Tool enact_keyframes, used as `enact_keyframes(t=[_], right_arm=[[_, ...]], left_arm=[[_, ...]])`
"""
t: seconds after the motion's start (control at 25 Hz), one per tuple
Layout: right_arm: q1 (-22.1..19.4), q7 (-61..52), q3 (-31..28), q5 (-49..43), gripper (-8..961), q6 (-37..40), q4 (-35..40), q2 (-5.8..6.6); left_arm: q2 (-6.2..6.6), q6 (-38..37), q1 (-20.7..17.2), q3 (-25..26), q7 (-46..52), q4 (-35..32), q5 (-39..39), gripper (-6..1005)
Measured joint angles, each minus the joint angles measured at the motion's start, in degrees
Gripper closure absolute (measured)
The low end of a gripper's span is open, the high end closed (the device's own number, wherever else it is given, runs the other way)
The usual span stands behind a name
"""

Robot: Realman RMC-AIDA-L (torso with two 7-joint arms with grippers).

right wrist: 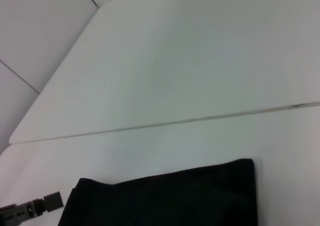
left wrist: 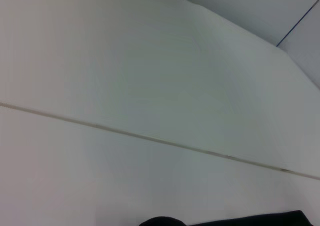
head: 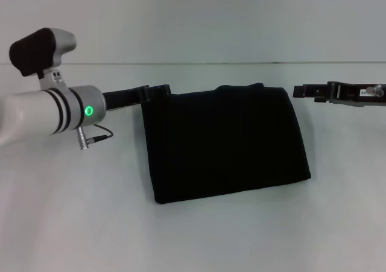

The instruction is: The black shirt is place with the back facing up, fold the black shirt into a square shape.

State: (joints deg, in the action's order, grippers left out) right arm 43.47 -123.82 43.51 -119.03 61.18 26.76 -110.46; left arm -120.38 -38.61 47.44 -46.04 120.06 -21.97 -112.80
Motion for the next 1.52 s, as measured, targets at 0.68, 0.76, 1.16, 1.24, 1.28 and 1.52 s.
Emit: enact_keyframes(t=[0.68,0.76,1.16,1.24,1.28,1.52], right_arm=[[1.8,0.6,1.3,0.0,178,-2.3,-0.4,-1.44],[1.8,0.7,1.5,0.0,178,-2.3,-0.5,-1.53],[1.9,1.2,1.5,0.0,179,-3.3,-0.7,-2.58],[2.1,1.2,1.6,0.0,179,-3.7,-0.7,-2.81],[2.1,1.3,1.6,0.0,179,-3.7,-0.7,-2.85],[2.4,1.1,1.7,0.2,178,-4.6,-1.0,-3.22]], left_arm=[[-0.66,6.0,2.0,-0.5,-0.5,2.8,0.0,63],[-0.66,6.2,2.0,-0.5,-0.5,2.8,0.0,63],[-1.57,6.3,2.1,-3.3,-0.2,3.1,0.0,62],[-1.74,6.3,2.2,-3.3,-0.2,3.1,0.0,62],[-1.77,6.3,2.2,-3.3,-0.2,3.1,0.0,64],[-2.45,6.3,2.3,-3.5,-4.4,2.6,0.3,137]])
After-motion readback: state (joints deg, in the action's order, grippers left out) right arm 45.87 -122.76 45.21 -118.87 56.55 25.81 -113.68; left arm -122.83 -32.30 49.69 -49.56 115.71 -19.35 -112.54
